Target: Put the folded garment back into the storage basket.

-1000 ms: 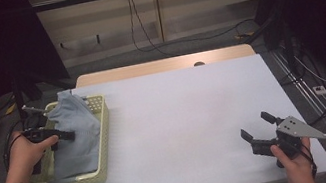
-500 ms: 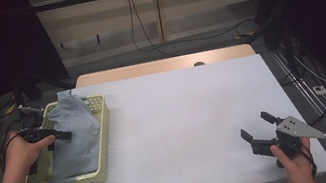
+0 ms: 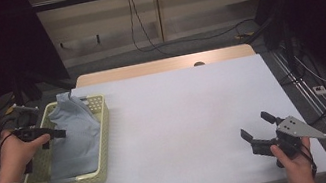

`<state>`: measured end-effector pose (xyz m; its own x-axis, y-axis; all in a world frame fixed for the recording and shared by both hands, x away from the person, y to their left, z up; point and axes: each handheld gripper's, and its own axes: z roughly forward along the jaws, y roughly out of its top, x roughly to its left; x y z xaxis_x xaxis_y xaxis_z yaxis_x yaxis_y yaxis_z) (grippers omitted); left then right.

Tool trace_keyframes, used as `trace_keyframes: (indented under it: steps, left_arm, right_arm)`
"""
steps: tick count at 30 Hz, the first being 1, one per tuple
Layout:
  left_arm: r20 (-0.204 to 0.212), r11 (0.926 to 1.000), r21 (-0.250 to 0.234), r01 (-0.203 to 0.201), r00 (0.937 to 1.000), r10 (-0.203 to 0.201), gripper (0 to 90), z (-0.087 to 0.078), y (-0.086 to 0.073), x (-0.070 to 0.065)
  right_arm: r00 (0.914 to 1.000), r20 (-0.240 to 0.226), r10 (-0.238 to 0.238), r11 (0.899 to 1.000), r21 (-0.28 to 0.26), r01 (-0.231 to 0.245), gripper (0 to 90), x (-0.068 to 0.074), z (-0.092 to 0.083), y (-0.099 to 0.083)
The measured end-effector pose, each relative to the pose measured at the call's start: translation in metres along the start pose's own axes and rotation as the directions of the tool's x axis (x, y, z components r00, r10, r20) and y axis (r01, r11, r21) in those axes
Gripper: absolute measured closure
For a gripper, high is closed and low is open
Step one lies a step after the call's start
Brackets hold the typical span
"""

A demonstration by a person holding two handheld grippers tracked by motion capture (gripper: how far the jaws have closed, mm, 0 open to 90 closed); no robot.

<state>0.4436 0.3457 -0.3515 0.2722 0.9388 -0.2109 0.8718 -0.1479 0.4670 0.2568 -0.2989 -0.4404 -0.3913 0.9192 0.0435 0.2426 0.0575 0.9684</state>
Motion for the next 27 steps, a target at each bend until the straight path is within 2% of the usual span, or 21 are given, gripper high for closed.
trace_keyframes:
  steps: [5, 8, 12, 15, 18, 21, 22, 23, 27]
  left_arm:
    - [-0.01, 0.9993, -0.036, -0.005, 0.9999, 0.005, 53.4, 0.004, 0.001, -0.002]
    - [-0.009, 0.9979, -0.065, -0.001, 1.0, 0.001, 62.7, 0.013, 0.002, -0.004]
    - [-0.012, 0.9956, -0.094, -0.002, 0.9999, 0.0, 69.6, 0.025, 0.005, -0.008]
    - [-0.012, 0.994, -0.108, -0.019, 0.9998, 0.018, 76.0, 0.032, 0.008, -0.011]
    - [-0.025, 0.9922, -0.119, -0.039, 0.999, 0.036, 81.2, 0.04, 0.01, -0.015]
    - [-0.053, 0.987, -0.156, -0.039, 0.9981, 0.031, 84.7, 0.049, 0.011, -0.017]
    - [-0.062, 0.9871, -0.152, -0.051, 0.9972, 0.042, 84.7, 0.051, 0.012, -0.016]
    - [-0.062, 0.9865, -0.16, -0.032, 0.9978, 0.022, 84.7, 0.055, 0.011, -0.016]
    - [-0.032, 0.9941, -0.108, -0.01, 0.9995, 0.006, 88.3, 0.072, 0.004, -0.013]
  right_arm:
    - [1.0, -0.001, 0.0, 1.0, 0.0, 0.0, 8.8, 0.0, 0.0, 0.0]
    - [1.0, -0.001, -0.001, 1.0, 0.0, 0.001, 8.9, 0.0, 0.0, 0.0]
    - [1.0, -0.001, -0.001, 1.0, 0.0, 0.001, 8.9, 0.0, 0.0, 0.0]
    - [1.0, -0.001, -0.001, 1.0, 0.0, 0.001, 8.9, 0.0, 0.0, 0.0]
    - [1.0, -0.001, -0.001, 1.0, -0.002, 0.001, 8.9, -0.001, 0.0, 0.0]
    - [1.0, -0.002, -0.004, 1.0, -0.001, 0.004, 8.9, -0.001, 0.0, -0.001]
    - [1.0, -0.003, -0.005, 1.0, -0.001, 0.005, 8.9, -0.001, 0.0, -0.001]
    - [1.0, -0.003, -0.005, 1.0, 0.0, 0.005, 8.9, -0.001, 0.0, -0.001]
    - [1.0, -0.002, -0.003, 1.0, -0.001, 0.003, 8.9, -0.002, -0.001, -0.001]
